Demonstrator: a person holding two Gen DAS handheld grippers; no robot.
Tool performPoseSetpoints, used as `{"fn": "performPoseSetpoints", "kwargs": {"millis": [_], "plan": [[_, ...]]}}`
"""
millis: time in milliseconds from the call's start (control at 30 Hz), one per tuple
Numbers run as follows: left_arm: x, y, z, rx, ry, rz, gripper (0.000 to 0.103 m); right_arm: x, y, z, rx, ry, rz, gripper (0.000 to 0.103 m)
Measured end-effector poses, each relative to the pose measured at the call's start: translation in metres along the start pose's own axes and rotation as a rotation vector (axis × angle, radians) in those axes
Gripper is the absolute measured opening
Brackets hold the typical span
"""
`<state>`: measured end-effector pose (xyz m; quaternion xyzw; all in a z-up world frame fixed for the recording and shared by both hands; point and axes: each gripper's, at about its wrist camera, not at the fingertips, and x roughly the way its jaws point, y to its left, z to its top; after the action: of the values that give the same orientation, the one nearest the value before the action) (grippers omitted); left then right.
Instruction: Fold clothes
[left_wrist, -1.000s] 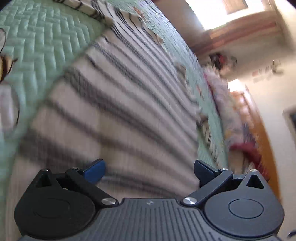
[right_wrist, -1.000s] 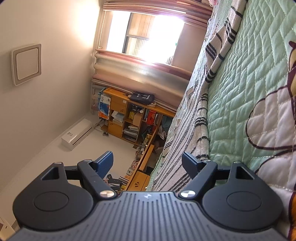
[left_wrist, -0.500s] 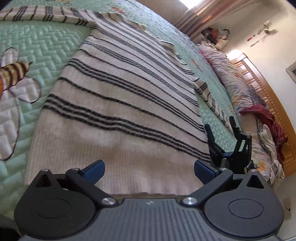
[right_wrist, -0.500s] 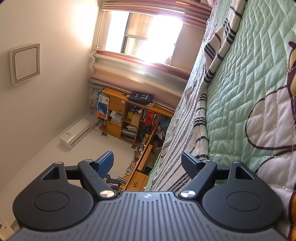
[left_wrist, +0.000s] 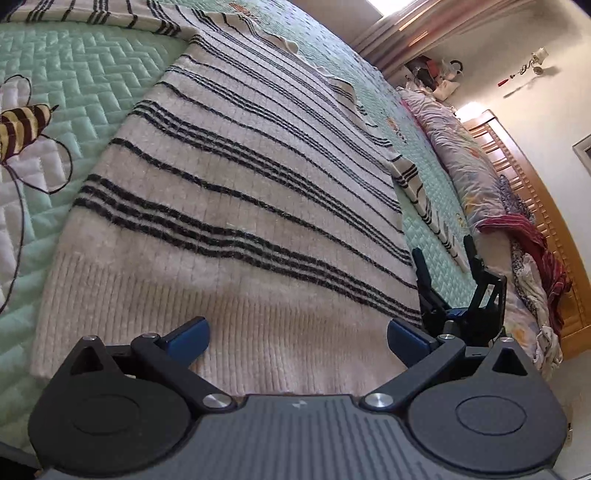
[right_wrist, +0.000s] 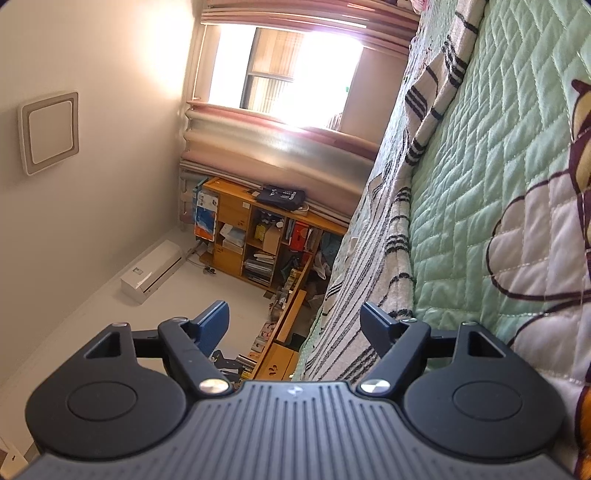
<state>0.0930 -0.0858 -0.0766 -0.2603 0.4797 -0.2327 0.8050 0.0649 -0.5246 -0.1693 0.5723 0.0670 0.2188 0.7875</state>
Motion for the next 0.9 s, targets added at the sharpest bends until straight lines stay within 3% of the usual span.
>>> {"fn": "performPoseSetpoints", "kwargs": {"millis": [467, 900], "plan": [[-0.008, 0.014, -0.003, -0.032, -0.044, -0.089, 0.102, -0.001, -0.009, 0.0, 0.023, -0.012, 0.019, 0.079], [-0.006, 0.029, -0.002, -0.107, -0.032, -0.086, 0.102, -0.004, -0.009, 0.002, 0.03, -0.017, 0.019, 0.078]]}}
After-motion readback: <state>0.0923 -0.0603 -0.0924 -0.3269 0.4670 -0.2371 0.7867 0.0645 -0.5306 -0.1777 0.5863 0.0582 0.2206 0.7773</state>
